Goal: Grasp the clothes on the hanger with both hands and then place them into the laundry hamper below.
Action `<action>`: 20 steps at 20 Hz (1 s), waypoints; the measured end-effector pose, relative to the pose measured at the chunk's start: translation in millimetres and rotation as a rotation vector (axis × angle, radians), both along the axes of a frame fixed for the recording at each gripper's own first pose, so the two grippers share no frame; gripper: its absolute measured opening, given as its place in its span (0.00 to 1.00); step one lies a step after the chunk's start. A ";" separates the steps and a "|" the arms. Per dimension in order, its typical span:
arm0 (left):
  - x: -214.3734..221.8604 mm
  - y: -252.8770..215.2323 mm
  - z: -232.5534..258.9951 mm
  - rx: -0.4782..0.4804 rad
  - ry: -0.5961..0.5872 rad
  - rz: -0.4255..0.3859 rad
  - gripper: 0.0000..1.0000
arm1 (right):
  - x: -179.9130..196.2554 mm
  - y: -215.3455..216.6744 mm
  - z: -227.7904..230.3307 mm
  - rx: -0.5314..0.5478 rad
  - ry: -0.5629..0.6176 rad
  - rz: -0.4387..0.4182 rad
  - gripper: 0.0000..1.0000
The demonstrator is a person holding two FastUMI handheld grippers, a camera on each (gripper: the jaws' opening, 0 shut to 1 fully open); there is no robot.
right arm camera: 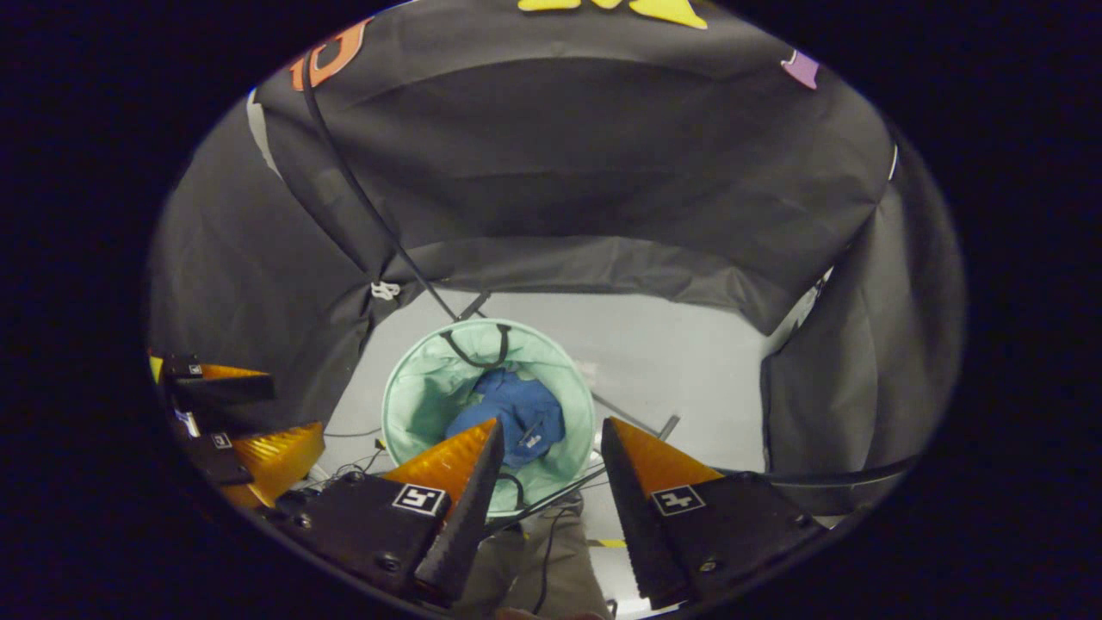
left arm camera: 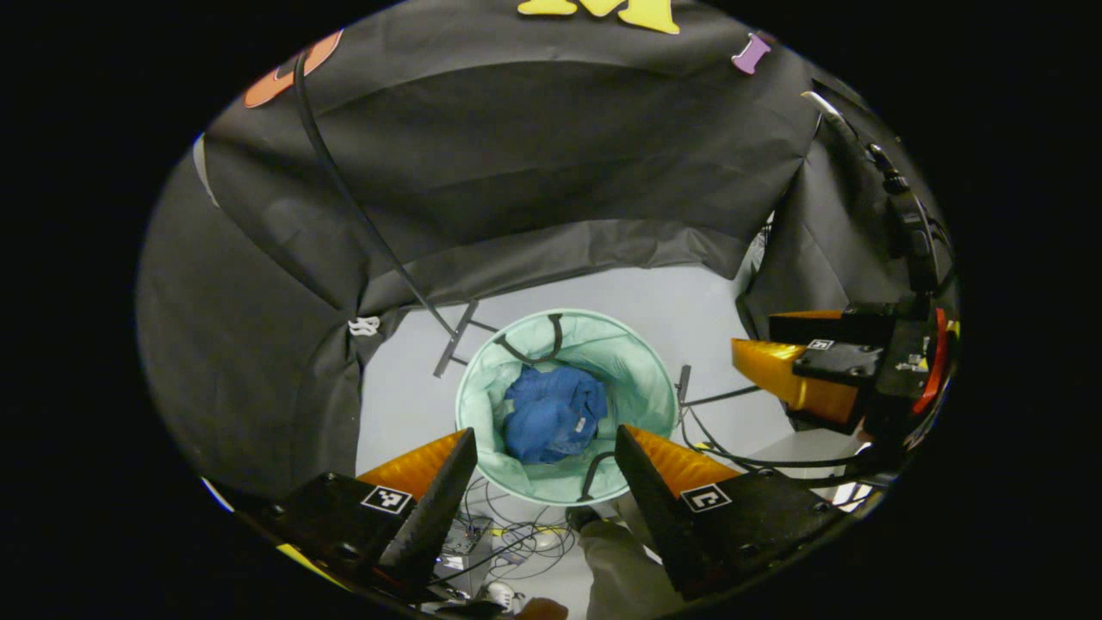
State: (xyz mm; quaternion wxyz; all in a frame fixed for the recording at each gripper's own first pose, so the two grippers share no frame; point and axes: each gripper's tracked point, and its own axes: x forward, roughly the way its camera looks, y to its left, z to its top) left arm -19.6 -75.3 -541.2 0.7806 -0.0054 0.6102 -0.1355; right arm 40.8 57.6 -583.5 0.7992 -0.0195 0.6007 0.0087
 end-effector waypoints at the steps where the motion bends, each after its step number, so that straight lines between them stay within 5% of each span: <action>1: 1.8 -0.2 8.7 -0.008 -0.018 0.010 0.98 | 0.1 1.2 11.8 0.006 -0.029 -0.006 0.73; 14: 12.6 38.3 181.8 -0.044 -0.356 0.070 0.98 | -30.3 -2.6 237.6 0.007 -0.539 -0.070 0.79; 20: 16.1 46.8 297.7 -0.071 -0.620 0.094 0.98 | -43.4 -7.5 335.6 0.004 -0.760 -0.089 0.79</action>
